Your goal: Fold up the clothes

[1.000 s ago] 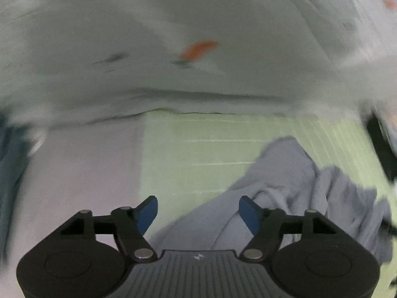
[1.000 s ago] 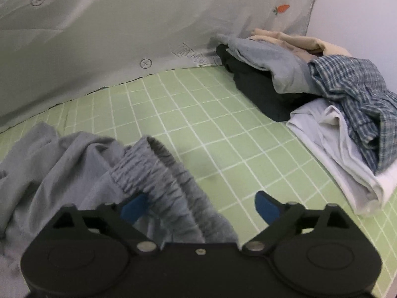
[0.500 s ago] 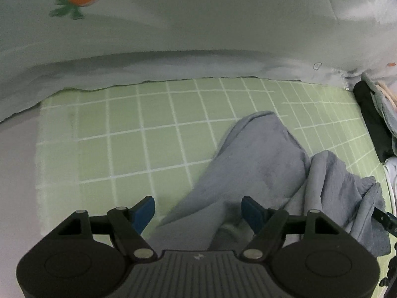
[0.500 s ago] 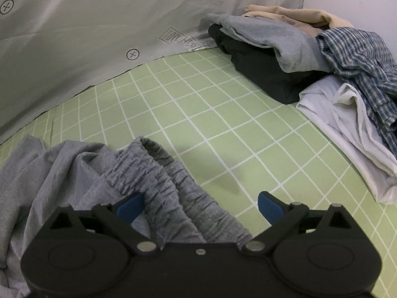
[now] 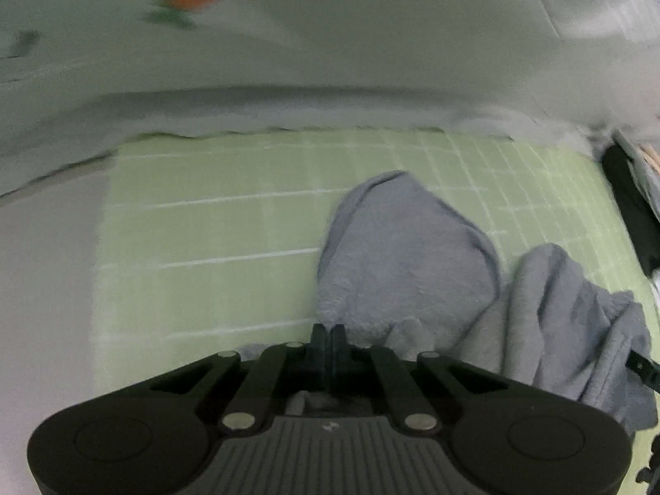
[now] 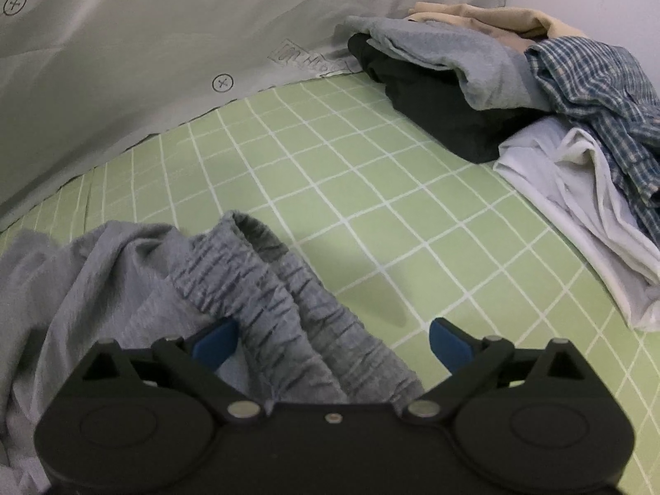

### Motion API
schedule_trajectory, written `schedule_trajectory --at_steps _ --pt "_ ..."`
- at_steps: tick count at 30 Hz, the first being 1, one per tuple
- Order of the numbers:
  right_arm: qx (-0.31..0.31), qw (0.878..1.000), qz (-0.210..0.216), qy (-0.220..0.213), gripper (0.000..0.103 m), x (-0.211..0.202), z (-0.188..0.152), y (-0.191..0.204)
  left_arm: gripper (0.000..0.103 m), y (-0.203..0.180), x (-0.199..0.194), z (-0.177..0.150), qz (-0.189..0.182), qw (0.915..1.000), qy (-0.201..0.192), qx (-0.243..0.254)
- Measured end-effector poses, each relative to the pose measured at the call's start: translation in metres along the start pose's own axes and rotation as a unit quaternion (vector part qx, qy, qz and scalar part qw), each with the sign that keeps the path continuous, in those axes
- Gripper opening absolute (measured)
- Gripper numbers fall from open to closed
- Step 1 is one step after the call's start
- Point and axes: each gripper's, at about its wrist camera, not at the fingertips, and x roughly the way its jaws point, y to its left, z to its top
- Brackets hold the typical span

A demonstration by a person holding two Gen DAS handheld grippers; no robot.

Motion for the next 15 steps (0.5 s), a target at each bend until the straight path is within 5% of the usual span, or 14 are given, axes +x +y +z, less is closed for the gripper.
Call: schedule_trajectory --at_steps 4,7,11,15 --pt "-0.005 1.000 -0.010 0.017 0.100 0.000 -0.012 -0.004 0.002 0.028 -0.052 -0.026 0.069 0.9952 -0.049 -0.049" --pt "-0.007 0.999 -0.015 0.027 0.100 -0.003 -0.024 -0.009 0.002 0.054 -0.101 -0.052 0.142 0.9811 -0.093 -0.094" --pt "0.003 0.999 -0.012 0.034 0.100 -0.013 -0.044 -0.017 0.002 0.097 -0.162 -0.098 0.239 0.9448 -0.133 -0.181" --pt "0.007 0.999 -0.002 0.038 0.100 -0.027 -0.062 -0.021 0.002 0.143 -0.199 -0.152 0.315 0.9026 -0.129 -0.264"
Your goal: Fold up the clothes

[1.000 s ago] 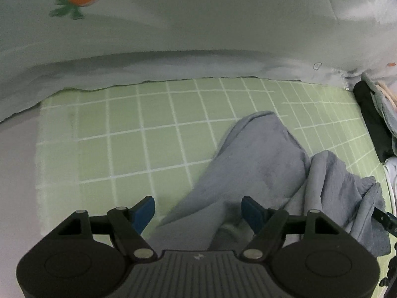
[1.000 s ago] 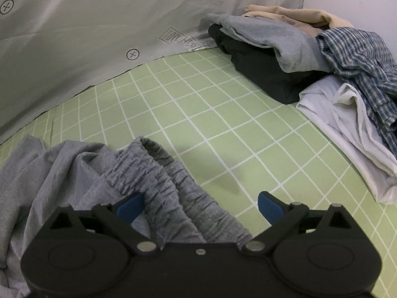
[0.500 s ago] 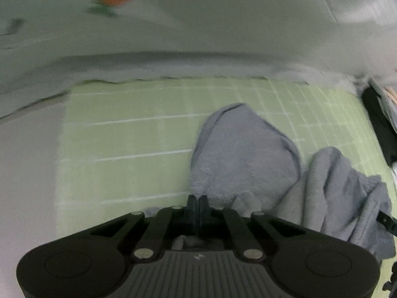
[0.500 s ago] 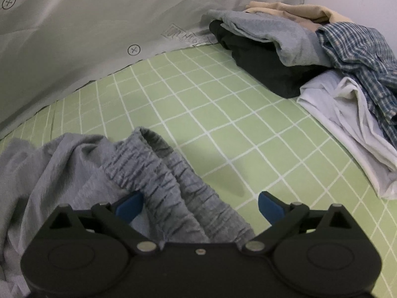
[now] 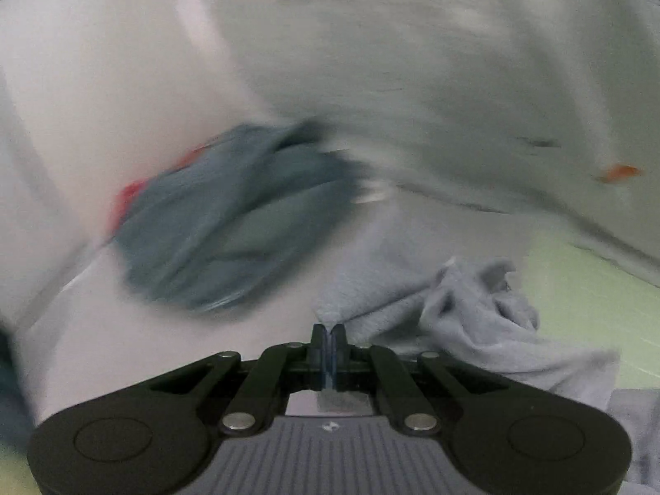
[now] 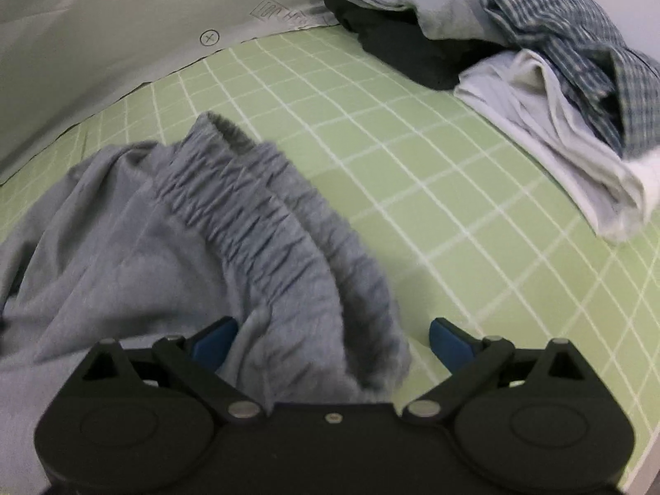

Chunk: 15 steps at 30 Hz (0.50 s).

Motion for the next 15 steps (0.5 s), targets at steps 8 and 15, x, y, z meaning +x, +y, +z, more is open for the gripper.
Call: schedule_trajectory --at_steps 8,15 --pt "-0.018 0.999 0.022 -0.015 0.061 -0.018 -0.021 -0.008 0.002 0.091 0.007 -0.044 0.029 0.9888 0.070 -0.129" --pt "-0.044 0.996 0.016 -0.082 0.012 -0.046 -0.013 -0.017 0.002 0.094 -0.009 -0.055 0.018 0.9906 0.043 -0.129"
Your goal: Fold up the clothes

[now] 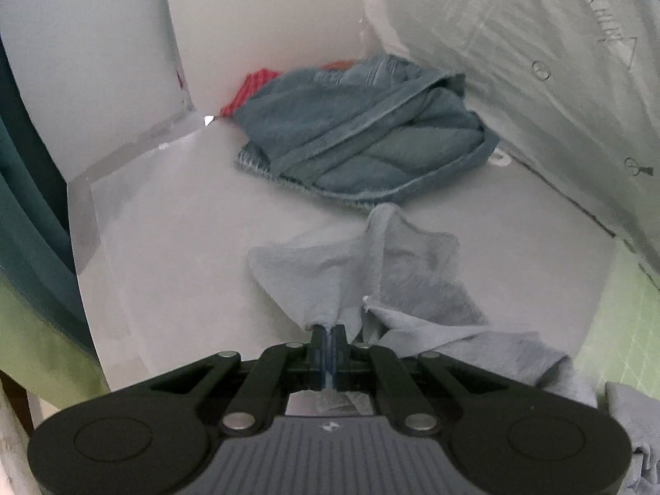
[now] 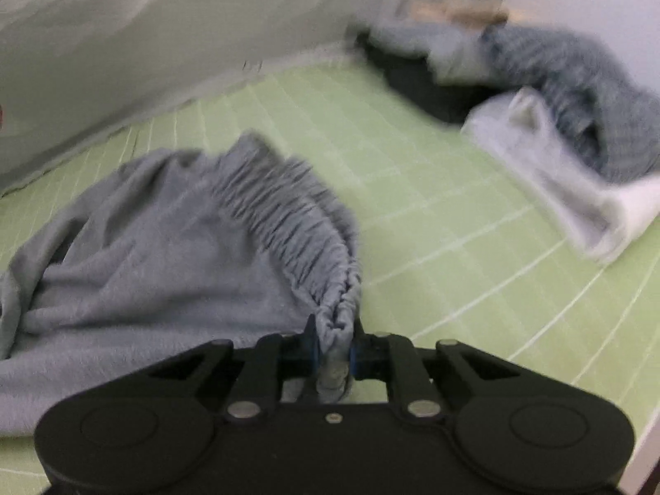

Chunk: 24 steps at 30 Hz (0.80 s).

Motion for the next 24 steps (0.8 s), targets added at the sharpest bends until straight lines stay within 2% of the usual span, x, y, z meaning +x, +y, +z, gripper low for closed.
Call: schedule_trajectory --at_steps 3,6,8,12,13,14,16,17,18,19,21,22,24 --pt "0.024 0.998 -0.039 -0.039 0.012 -0.017 0.014 -0.027 0.003 0.004 -0.006 -0.001 0.004 1.0000 -0.007 0.005" --pt "0.049 0.994 -0.081 -0.059 0.012 -0.029 0.025 -0.057 0.003 0.017 -0.007 -0.008 -0.004 0.9999 0.010 -0.005" --pt "0.066 0.992 -0.095 -0.047 0.012 -0.028 0.022 -0.074 0.004 0.025 -0.003 -0.021 0.003 0.9993 0.035 -0.008" --pt "0.072 0.993 -0.097 0.016 0.015 -0.013 -0.005 -0.086 0.009 0.038 0.009 -0.053 0.025 0.9945 0.101 0.013" --pt "0.066 0.993 -0.099 0.026 0.025 -0.012 -0.013 -0.086 0.009 0.042 0.009 -0.059 0.028 0.9933 0.111 0.014" --pt "0.058 0.992 -0.104 0.035 0.040 -0.011 -0.020 -0.085 0.009 0.046 0.008 -0.063 0.028 0.9928 0.116 0.012" --pt "0.043 0.992 -0.108 0.039 0.053 -0.015 -0.030 -0.079 0.012 0.054 0.003 -0.068 0.023 0.9920 0.123 0.014" --pt "0.035 0.993 -0.106 0.038 0.057 -0.018 -0.034 -0.075 0.019 0.058 0.000 -0.068 0.022 0.9922 0.121 0.018" --pt "0.028 0.994 -0.105 0.035 0.068 -0.021 -0.035 -0.069 0.027 0.061 -0.004 -0.067 0.021 0.9927 0.117 0.020" --pt "0.020 0.994 -0.104 0.032 0.080 -0.023 -0.035 -0.063 0.031 0.064 -0.007 -0.064 0.020 0.9933 0.112 0.020" --pt "0.005 0.994 -0.105 0.023 0.083 -0.029 -0.036 -0.048 0.047 0.065 -0.014 -0.059 0.001 0.9944 0.105 0.018" --pt "-0.001 0.994 -0.104 0.016 0.084 -0.031 -0.035 -0.040 0.050 0.064 -0.016 -0.056 -0.012 0.9946 0.102 0.018" --pt "-0.002 0.996 -0.087 0.007 0.087 -0.037 -0.032 -0.022 0.062 0.059 -0.017 -0.052 -0.045 0.9940 0.097 0.024"
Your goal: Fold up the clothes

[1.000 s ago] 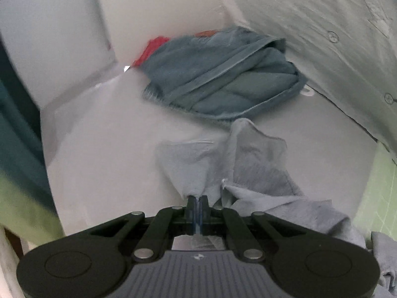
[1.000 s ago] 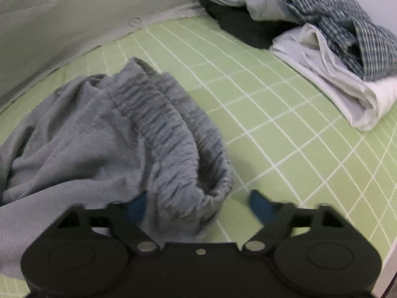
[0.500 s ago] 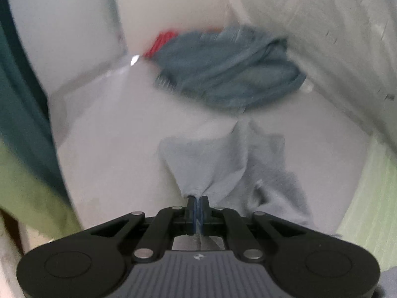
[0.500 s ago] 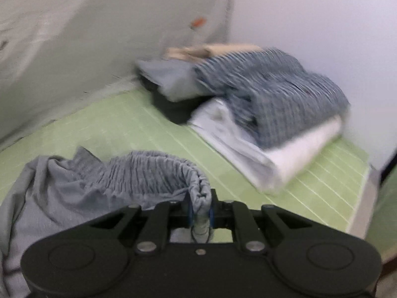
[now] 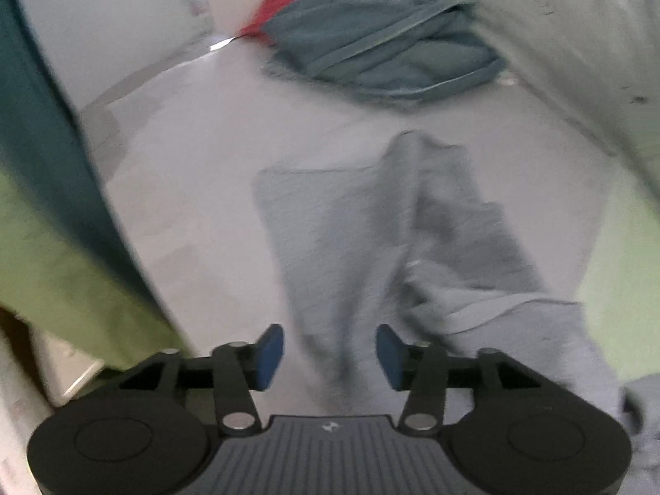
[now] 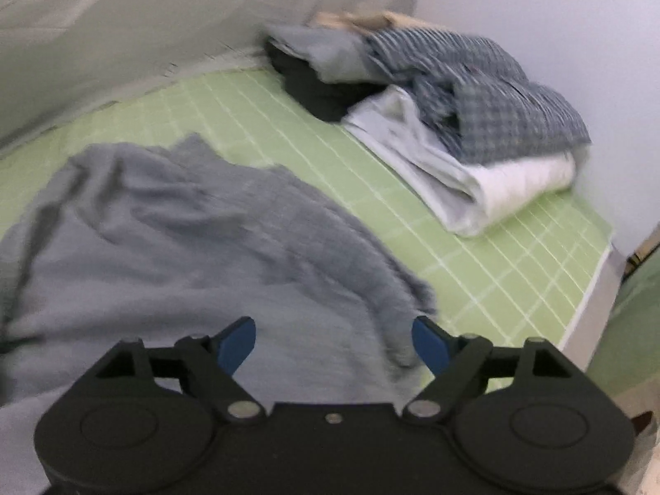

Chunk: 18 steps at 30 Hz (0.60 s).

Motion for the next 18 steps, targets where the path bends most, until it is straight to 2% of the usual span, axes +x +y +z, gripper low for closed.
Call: schedule_trajectory --at_steps 3,6,8,12,16,18 --pt "-0.002 0.999 0.041 -0.001 0.091 -0.013 0.002 0.029 0.073 -0.022 0.000 0.002 -0.039 0.9987 -0.004 0.033" --pt "-0.026 0.997 0.068 0.006 0.092 -0.021 -0.005 0.059 0.075 -0.047 0.008 0.003 -0.072 0.9949 0.004 0.071" --pt "-0.048 0.996 0.080 0.010 0.092 -0.028 -0.013 0.076 0.079 -0.064 0.015 0.003 -0.096 0.9897 0.008 0.106" --pt "-0.087 0.992 0.090 0.021 0.092 -0.041 -0.035 0.095 0.080 -0.093 0.031 -0.001 -0.119 0.9786 0.031 0.165" --pt "-0.087 0.992 0.086 0.039 0.092 -0.044 -0.047 0.095 0.081 -0.102 0.039 -0.006 -0.172 0.9718 0.075 0.143" --pt "-0.083 0.992 0.083 0.047 0.092 -0.043 -0.050 0.095 0.085 -0.106 0.040 -0.011 -0.199 0.9670 0.094 0.128"
